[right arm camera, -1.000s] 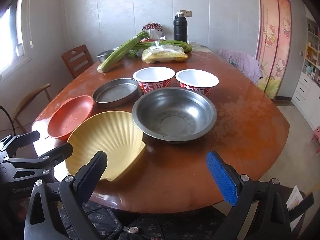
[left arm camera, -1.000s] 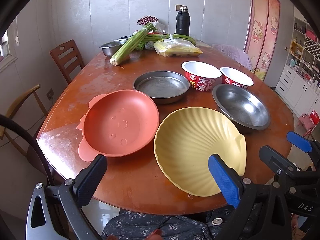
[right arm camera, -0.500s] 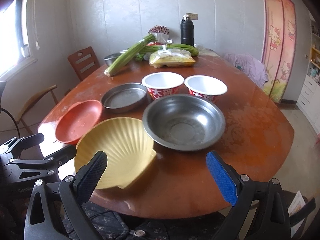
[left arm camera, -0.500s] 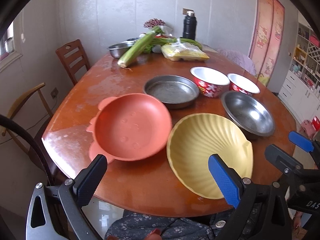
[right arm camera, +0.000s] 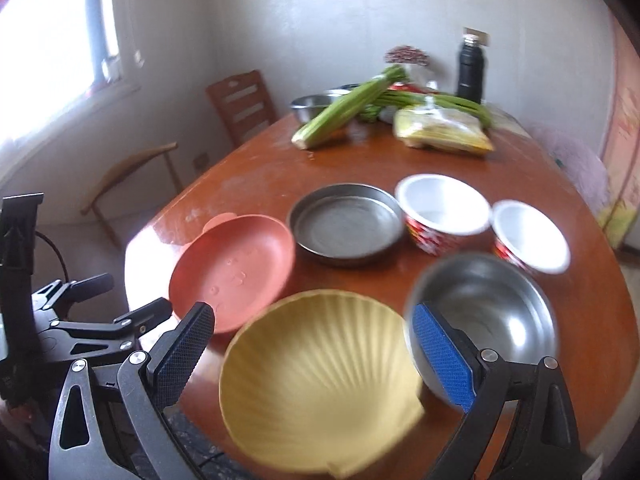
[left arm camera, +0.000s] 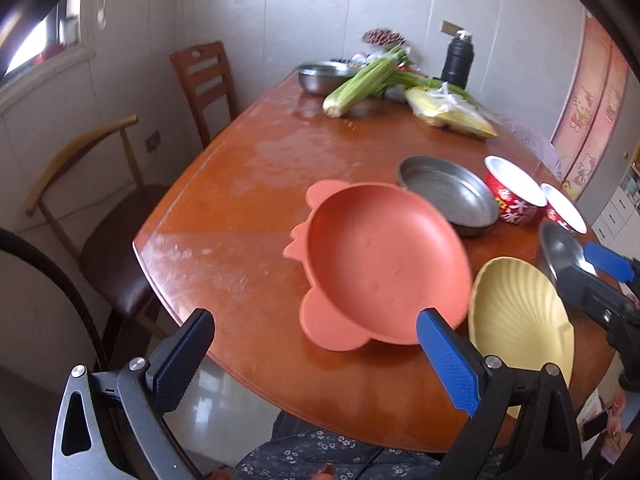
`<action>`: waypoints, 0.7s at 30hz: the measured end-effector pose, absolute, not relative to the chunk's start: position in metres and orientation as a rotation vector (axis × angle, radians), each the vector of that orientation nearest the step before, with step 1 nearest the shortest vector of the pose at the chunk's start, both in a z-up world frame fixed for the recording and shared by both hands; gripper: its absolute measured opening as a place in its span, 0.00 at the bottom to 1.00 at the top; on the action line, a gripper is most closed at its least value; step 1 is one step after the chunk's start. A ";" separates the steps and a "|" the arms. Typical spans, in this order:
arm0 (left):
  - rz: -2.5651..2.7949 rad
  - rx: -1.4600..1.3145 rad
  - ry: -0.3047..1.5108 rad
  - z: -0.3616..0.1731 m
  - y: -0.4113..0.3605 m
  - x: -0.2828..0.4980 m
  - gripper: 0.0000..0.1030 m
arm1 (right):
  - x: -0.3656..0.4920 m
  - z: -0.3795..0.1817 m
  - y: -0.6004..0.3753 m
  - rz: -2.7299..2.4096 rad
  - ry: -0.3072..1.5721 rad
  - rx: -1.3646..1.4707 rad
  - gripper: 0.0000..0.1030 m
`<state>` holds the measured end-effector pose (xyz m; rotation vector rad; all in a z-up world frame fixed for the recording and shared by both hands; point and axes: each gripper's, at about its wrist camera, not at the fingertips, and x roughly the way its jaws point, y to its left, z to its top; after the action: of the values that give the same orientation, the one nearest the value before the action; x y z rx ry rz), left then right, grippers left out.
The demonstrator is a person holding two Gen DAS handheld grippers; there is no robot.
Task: Organize plates and bowls
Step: 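Move the left gripper to the orange plate rim and close on it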
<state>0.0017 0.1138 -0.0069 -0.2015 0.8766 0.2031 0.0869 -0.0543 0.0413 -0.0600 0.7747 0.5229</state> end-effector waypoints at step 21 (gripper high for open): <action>0.193 -0.258 0.961 -0.036 0.139 0.038 0.94 | 0.169 -0.015 0.019 0.620 0.991 -0.145 0.66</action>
<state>0.0380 0.1392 -0.0362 -0.2578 0.9615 0.1934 0.1692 0.0193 -0.0151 -0.1445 0.9905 0.6204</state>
